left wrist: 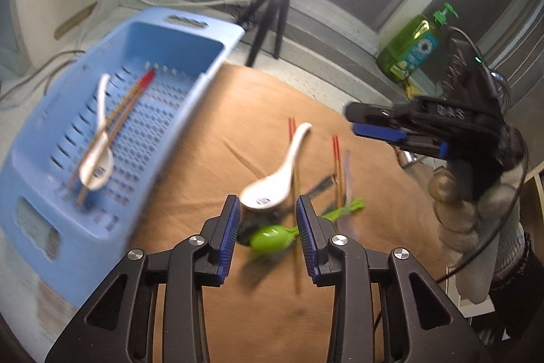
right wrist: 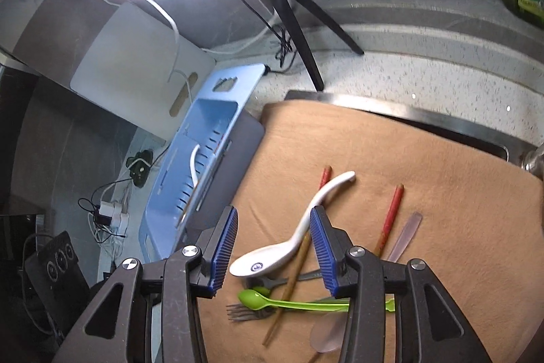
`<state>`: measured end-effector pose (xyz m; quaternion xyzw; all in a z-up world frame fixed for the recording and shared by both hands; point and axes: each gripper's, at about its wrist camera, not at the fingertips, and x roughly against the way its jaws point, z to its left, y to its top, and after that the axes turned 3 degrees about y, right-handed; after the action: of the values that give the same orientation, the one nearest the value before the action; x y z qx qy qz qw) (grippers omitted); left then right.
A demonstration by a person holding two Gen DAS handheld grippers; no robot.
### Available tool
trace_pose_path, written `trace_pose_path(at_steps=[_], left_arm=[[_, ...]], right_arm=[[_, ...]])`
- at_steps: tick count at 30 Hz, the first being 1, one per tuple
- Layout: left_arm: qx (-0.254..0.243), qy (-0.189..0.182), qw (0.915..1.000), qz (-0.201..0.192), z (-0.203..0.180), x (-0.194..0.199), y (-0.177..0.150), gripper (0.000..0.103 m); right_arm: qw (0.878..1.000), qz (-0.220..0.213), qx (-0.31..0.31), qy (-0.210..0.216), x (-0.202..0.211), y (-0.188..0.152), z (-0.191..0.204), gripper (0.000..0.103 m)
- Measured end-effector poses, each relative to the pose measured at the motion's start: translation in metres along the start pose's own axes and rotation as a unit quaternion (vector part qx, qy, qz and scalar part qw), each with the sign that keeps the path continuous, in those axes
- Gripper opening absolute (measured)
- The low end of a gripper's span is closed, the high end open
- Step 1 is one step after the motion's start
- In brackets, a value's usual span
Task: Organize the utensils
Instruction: 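Move the left tool back to the second white ceramic spoon, then close the left tool on the white spoon's handle and lift it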
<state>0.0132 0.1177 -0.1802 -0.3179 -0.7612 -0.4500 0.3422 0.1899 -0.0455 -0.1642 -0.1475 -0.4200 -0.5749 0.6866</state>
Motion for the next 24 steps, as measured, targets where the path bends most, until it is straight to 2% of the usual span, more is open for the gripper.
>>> trace_pose_path(at_steps=[14, 20, 24], left_arm=[[0.039, 0.004, 0.9985, 0.038, 0.002, -0.046, -0.009, 0.034], [0.04, 0.006, 0.9982, 0.045, 0.002, -0.056, -0.007, 0.034], [0.042, 0.008, 0.9978, 0.05, 0.001, -0.063, -0.006, 0.041]], right_arm=[[0.996, 0.052, -0.067, -0.007, -0.053, 0.01, -0.04, 0.041], [0.996, 0.057, -0.071, -0.011, -0.066, 0.014, -0.043, 0.04], [0.996, 0.059, -0.07, -0.014, -0.07, 0.017, -0.042, 0.04]])
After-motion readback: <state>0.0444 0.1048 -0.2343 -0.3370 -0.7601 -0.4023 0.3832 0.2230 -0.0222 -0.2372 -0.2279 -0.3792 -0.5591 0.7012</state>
